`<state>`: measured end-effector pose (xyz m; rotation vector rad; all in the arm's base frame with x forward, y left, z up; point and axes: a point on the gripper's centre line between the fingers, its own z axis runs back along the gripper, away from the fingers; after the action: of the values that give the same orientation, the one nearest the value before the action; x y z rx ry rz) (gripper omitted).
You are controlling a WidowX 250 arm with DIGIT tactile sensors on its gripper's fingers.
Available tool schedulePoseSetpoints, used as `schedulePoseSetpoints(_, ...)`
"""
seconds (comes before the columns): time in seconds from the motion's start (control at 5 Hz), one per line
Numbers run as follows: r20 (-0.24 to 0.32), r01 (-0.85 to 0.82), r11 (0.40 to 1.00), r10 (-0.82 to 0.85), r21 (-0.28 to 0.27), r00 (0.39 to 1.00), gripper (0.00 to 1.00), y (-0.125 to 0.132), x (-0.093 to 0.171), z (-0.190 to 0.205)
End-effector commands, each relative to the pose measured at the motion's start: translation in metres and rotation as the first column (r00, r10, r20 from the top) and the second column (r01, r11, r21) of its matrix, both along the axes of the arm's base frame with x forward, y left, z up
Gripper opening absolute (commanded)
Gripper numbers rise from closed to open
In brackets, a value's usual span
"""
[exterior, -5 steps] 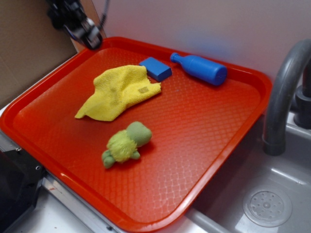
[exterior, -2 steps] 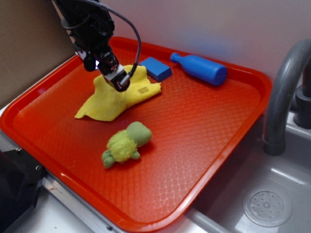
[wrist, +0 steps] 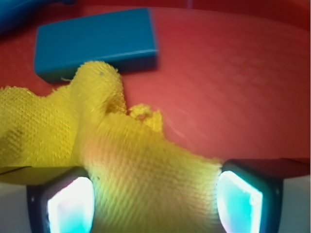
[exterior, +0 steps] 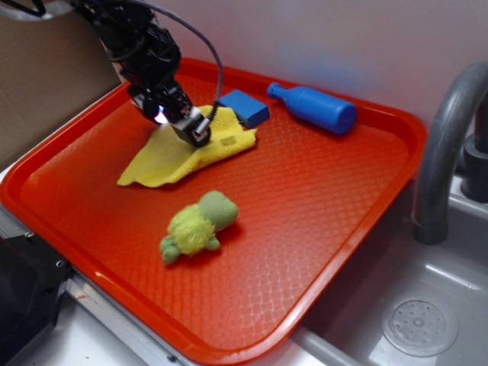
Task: Grab the yellow cloth.
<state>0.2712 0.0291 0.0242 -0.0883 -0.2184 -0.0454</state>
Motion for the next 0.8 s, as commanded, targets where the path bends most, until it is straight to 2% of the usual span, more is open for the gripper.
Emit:
schedulePoseSetpoints(0.0, 0.051, -0.011, 0.999, 0.014, -0.051, 0.999, 0.0, -0.001, -0.002, 0.008)
schedulePoseSetpoints(0.4, 0.044, -0.009, 1.0, 0.008, 0.022, 0.999, 0.0, -0.003, -0.008, 0.016)
schedulePoseSetpoints(0.6, 0.164, 0.022, 0.992, -0.042, 0.122, 0.986, 0.0, 0.0, -0.03, 0.065)
